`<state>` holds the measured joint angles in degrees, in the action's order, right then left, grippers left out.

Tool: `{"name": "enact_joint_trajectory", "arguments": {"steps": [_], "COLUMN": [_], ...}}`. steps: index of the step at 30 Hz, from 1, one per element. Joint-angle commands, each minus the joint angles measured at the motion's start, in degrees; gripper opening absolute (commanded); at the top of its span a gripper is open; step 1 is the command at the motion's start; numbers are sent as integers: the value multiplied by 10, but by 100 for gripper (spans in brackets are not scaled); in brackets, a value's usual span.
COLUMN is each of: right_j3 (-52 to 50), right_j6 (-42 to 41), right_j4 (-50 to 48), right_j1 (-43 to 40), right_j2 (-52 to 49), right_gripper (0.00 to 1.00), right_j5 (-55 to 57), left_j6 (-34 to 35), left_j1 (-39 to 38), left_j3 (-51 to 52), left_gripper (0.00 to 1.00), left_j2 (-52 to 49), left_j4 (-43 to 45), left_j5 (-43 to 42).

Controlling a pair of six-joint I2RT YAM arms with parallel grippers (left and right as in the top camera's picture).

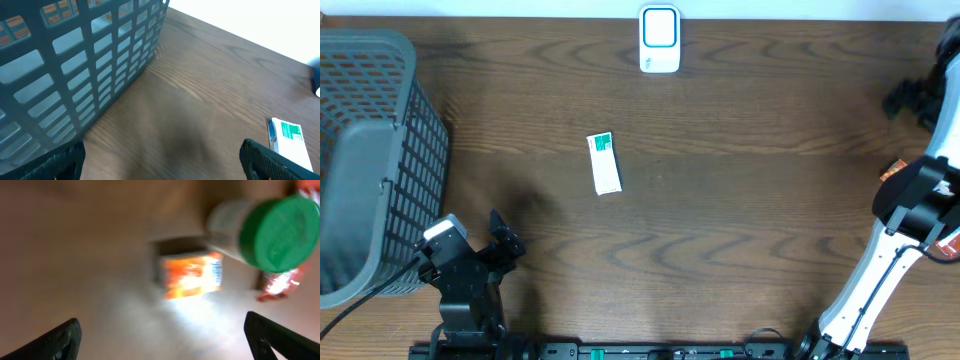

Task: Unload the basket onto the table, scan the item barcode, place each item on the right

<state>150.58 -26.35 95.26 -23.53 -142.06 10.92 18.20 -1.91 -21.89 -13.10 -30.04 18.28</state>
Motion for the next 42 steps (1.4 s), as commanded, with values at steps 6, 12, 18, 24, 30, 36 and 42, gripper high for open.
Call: {"name": "enact_joint_trajectory", "arguments": {"steps": [6, 12, 18, 24, 30, 36, 42], "right_j3": [109, 71, 13, -86, -182, -229, -259], "right_j6": [57, 53, 10, -57, -73, -70, -70], "right_j4": [21, 18, -35, -130, -212, -251, -299], "right_j1": [145, 323, 495, 613, 673, 721, 747], "right_j2": [27, 26, 26, 26, 26, 26, 26], "right_gripper": [99, 97, 35, 11, 5, 5, 11], "right_j5": [-239, -234, -150, -125, -200, -202, -193], "left_j6": [1, 1, 1, 1, 1, 1, 1], "left_j1": [2, 2, 2, 2, 2, 2, 2], "left_j3": [1, 1, 1, 1, 1, 1, 1], "left_gripper": [99, 99, 99, 99, 99, 99, 98], "left_j2": [1, 1, 1, 1, 1, 1, 1], "left_j4": [0, 0, 0, 0, 0, 0, 0], "left_j5": [2, 2, 2, 2, 2, 2, 2]}}
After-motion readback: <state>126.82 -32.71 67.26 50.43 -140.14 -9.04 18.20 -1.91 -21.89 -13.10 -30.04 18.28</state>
